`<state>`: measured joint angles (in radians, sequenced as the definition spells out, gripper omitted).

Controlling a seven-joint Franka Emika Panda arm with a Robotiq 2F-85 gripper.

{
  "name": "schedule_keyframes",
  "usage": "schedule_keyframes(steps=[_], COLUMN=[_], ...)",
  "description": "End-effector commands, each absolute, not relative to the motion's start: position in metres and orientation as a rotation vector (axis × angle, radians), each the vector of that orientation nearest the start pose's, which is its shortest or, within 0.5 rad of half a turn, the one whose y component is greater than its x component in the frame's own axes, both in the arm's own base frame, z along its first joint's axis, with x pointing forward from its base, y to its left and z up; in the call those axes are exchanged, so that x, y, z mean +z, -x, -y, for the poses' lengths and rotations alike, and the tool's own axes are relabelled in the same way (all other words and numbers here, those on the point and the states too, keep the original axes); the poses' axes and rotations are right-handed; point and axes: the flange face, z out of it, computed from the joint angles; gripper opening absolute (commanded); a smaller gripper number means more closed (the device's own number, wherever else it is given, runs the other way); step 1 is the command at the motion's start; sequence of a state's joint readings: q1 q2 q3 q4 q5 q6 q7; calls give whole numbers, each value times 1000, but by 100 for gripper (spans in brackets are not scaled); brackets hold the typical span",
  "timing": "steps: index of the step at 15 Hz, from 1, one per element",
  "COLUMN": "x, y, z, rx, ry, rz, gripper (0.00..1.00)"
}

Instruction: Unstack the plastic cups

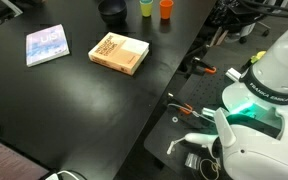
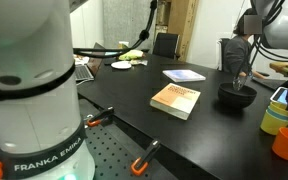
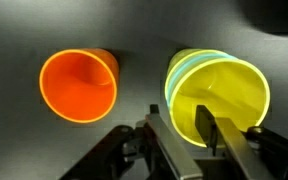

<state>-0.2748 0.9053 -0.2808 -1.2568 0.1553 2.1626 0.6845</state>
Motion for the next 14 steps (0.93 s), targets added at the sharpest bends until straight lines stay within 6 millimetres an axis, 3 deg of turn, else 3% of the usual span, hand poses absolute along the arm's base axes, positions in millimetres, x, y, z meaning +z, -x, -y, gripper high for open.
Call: schedule_keyframes(steps=[1,2,5,7,14], x=[230,230,236,242,260], y=[-682,-683,-685,-685,-688], z=[347,345,340,335,322], rx=[-60,-56,-42,-12,-45], ry=[2617,2633,2648,2660,2711], rz=[-1839,-1856,-1830,-1815,-1809], gripper=[13,5,0,4,4])
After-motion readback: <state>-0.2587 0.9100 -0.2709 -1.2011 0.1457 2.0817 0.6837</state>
